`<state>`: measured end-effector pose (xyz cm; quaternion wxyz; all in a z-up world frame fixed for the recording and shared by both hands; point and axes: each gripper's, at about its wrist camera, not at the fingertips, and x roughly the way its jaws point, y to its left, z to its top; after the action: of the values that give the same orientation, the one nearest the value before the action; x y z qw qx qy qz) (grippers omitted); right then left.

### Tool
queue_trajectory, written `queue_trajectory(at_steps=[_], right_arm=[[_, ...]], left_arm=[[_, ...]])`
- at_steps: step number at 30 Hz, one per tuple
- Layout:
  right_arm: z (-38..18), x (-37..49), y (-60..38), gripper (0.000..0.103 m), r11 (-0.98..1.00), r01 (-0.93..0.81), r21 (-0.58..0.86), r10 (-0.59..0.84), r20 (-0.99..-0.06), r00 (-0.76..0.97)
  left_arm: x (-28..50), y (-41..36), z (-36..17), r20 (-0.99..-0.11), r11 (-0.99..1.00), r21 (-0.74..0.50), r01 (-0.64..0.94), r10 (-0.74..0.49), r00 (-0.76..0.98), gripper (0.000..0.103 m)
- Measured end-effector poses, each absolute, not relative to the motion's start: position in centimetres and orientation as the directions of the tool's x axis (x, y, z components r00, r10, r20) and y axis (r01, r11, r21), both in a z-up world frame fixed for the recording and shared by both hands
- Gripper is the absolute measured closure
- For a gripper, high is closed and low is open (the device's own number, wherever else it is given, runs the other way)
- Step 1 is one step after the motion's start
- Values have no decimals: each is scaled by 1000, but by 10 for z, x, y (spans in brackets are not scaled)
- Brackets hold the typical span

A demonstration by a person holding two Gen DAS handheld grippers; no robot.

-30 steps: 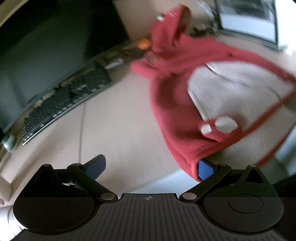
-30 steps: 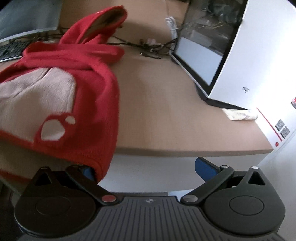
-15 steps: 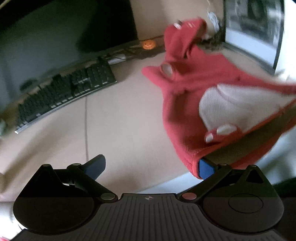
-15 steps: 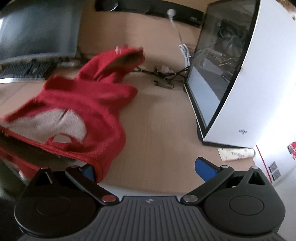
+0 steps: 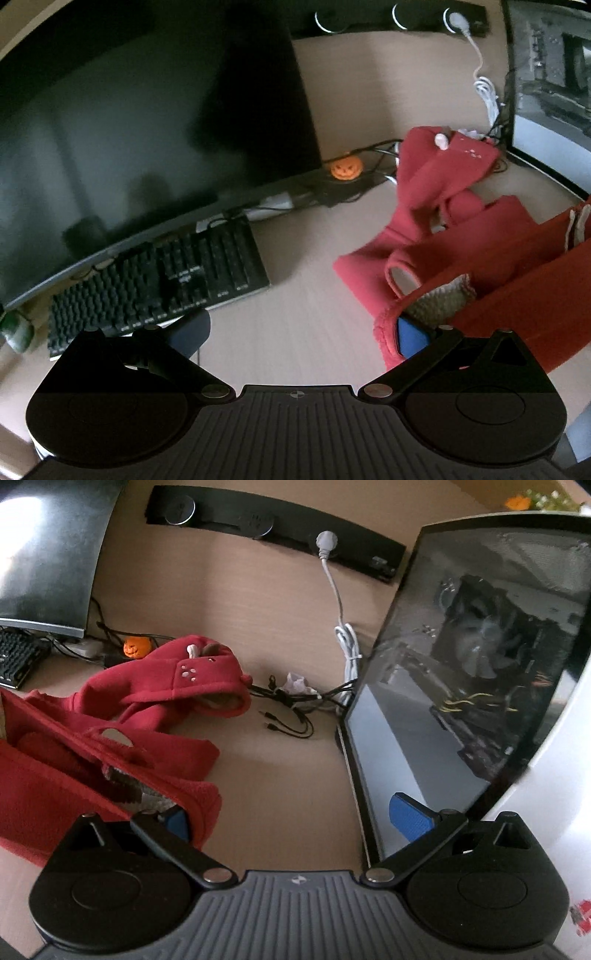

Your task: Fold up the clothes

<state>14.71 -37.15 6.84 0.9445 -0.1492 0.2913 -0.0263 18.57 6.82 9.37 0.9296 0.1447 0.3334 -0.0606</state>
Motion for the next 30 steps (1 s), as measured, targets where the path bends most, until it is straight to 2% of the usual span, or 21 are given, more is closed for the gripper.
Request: queue_trajectory(at_steps=[15, 21, 25, 30], right_arm=[[47, 279, -366, 0, 939, -102, -328, -98, -541, 835], [-23, 333, -346, 0, 939, -133, -318, -114, -649, 752], [-43, 334, -353, 0, 961, -121, -248, -80, -669, 739], [-47, 298, -362, 0, 954, -137, -268, -86, -679, 729]], left_arm=[[268, 53, 89, -655, 944, 282, 169, 61, 753, 0], [318, 47, 43, -713, 946, 288, 148, 109, 693, 0], [335, 42, 3, -769, 943, 292, 160, 132, 626, 0], [323, 48, -3, -791, 956, 260, 138, 129, 599, 0]])
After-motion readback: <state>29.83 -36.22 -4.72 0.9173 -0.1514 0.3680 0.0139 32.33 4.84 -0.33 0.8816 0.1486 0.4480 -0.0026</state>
